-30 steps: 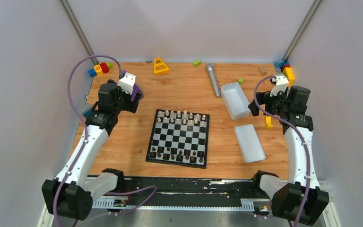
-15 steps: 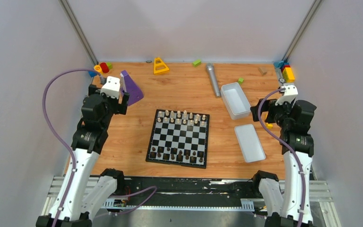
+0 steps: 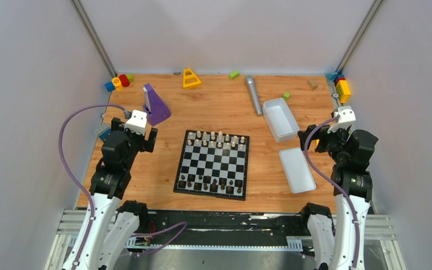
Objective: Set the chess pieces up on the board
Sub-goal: Reset both arms
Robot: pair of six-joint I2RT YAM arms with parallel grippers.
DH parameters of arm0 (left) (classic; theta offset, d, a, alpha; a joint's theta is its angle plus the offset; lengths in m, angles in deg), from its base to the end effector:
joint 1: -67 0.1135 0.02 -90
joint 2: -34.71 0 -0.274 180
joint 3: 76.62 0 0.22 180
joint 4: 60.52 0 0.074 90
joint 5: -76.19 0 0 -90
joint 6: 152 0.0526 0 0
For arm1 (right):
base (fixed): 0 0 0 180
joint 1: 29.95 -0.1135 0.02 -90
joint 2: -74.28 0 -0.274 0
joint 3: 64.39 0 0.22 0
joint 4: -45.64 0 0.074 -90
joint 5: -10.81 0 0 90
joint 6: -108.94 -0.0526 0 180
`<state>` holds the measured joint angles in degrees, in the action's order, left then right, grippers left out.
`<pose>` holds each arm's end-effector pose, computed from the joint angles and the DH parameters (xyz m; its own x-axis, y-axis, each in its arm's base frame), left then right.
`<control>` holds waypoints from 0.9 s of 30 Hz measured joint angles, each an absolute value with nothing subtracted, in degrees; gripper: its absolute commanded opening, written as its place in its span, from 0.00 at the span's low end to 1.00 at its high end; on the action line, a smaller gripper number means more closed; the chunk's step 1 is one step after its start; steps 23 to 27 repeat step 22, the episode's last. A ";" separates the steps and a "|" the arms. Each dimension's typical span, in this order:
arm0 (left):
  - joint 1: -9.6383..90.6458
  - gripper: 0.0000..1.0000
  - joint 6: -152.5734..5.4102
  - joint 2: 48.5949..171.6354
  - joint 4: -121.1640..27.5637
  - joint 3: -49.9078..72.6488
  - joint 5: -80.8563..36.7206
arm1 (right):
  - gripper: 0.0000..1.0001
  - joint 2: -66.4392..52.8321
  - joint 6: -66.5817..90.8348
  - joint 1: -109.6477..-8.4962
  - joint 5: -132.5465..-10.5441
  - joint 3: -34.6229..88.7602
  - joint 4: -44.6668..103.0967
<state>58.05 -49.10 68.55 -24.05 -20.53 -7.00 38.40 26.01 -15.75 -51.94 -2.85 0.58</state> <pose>0.1179 -0.0123 0.3184 -0.2274 0.2602 -0.9384 0.0941 0.9650 0.2448 0.1127 -0.0037 0.3292 -0.2949 -0.0383 -0.9548 -0.2387 0.9705 0.0348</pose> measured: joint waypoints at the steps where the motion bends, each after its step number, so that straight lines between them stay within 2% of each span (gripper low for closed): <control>1: 58.05 1.00 -49.10 68.53 -24.05 -21.03 -7.22 | 1.00 38.75 26.12 -15.75 -52.03 -2.85 0.58; 27: 58.05 1.00 -49.10 67.92 -25.28 -22.54 -7.17 | 1.00 43.58 28.28 -15.77 -52.16 -4.75 0.99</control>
